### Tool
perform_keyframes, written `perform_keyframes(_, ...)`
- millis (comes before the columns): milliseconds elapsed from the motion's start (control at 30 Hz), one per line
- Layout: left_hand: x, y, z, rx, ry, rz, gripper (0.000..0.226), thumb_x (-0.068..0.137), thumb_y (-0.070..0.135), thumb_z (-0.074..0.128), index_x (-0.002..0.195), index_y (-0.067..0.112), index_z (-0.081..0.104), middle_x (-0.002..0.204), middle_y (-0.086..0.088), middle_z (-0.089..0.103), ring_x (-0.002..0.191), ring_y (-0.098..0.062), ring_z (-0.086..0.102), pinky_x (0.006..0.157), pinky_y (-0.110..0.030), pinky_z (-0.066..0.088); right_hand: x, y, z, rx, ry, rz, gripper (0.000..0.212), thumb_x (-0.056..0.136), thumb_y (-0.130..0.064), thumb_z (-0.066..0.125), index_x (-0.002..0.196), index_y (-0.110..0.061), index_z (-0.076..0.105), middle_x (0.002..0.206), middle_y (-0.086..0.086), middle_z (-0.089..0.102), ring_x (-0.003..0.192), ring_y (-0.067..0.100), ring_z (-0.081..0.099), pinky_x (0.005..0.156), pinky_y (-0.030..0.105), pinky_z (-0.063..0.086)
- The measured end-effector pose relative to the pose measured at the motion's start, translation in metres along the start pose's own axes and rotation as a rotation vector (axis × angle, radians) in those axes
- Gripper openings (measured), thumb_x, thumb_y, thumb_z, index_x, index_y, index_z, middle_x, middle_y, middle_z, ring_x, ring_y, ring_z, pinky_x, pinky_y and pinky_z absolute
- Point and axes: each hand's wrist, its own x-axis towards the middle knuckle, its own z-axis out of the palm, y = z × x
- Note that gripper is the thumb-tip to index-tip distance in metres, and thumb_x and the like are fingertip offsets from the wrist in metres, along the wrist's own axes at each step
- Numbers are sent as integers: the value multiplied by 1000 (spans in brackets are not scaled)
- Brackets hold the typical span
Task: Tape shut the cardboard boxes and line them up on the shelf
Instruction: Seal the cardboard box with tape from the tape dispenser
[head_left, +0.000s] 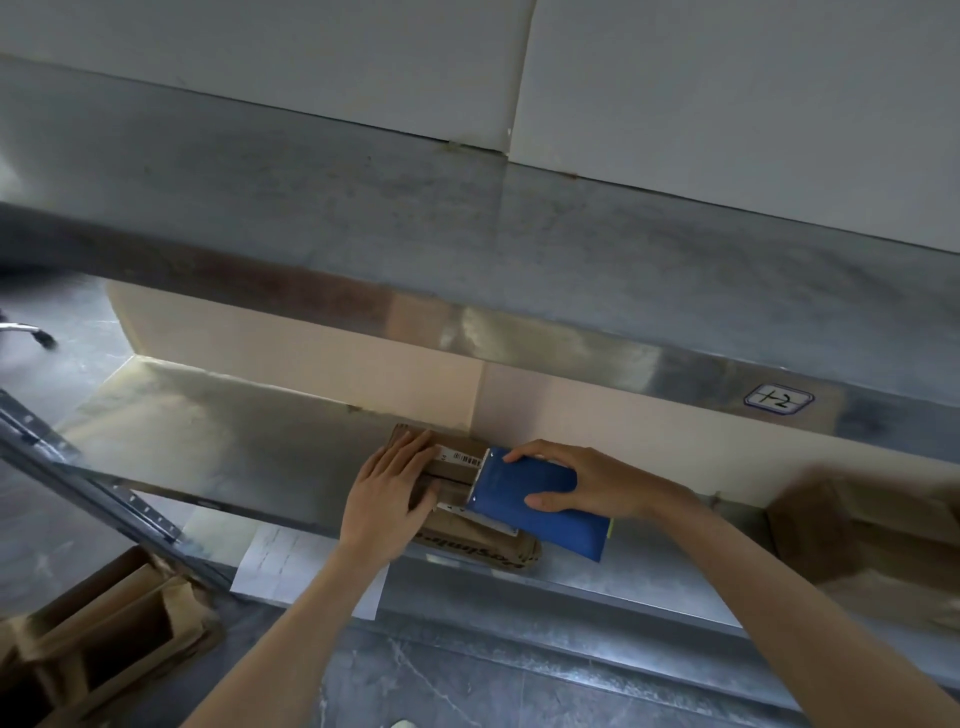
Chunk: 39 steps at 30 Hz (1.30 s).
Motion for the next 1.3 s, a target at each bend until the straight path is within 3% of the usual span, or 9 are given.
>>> perform_keyframes(200,0,-2,4,33,0,-16,53,97,54,36,138,27,55,149,9,47,141,-11,39,117,-32,26,-5,9,-18,22,1,-21,44,88,-42,70,126,-55,52,128,-22,55,107,-3,57,90,21,51)
perform_keyframes(400,1,-2,6,50,25,-29,54,97,58,34,135,28,57,148,11,48,141,-9,38,115,-32,32,-37,47,-36,89,14,7,48,85,-36,74,126,-52,56,130,-22,58,112,2,59,96,31,52)
perform_keyframes(533,2,-2,7,62,20,-20,57,97,59,33,139,28,53,149,11,46,142,-9,37,115,-33,33,-46,57,-35,133,7,-4,51,83,-39,74,128,-51,55,132,-28,55,117,-1,55,101,29,48)
perform_keyframes(967,4,6,15,119,93,3,51,100,54,34,131,23,60,138,5,58,128,-16,53,103,-35,44,-75,81,-44,112,25,33,53,78,-46,76,128,-51,56,135,-24,55,121,2,54,106,35,45)
perform_keyframes(1100,6,5,16,118,110,-2,49,100,52,35,129,23,61,137,5,59,126,-16,55,102,-35,45,-78,82,-42,137,23,30,54,77,-50,75,127,-54,55,135,-28,53,121,-1,54,104,30,45)
perform_keyframes(1300,6,3,20,109,124,-13,47,101,53,35,128,25,61,136,8,59,125,-12,54,101,-32,43,-82,81,-42,149,42,33,52,79,-41,75,128,-51,57,134,-28,54,121,0,54,102,25,46)
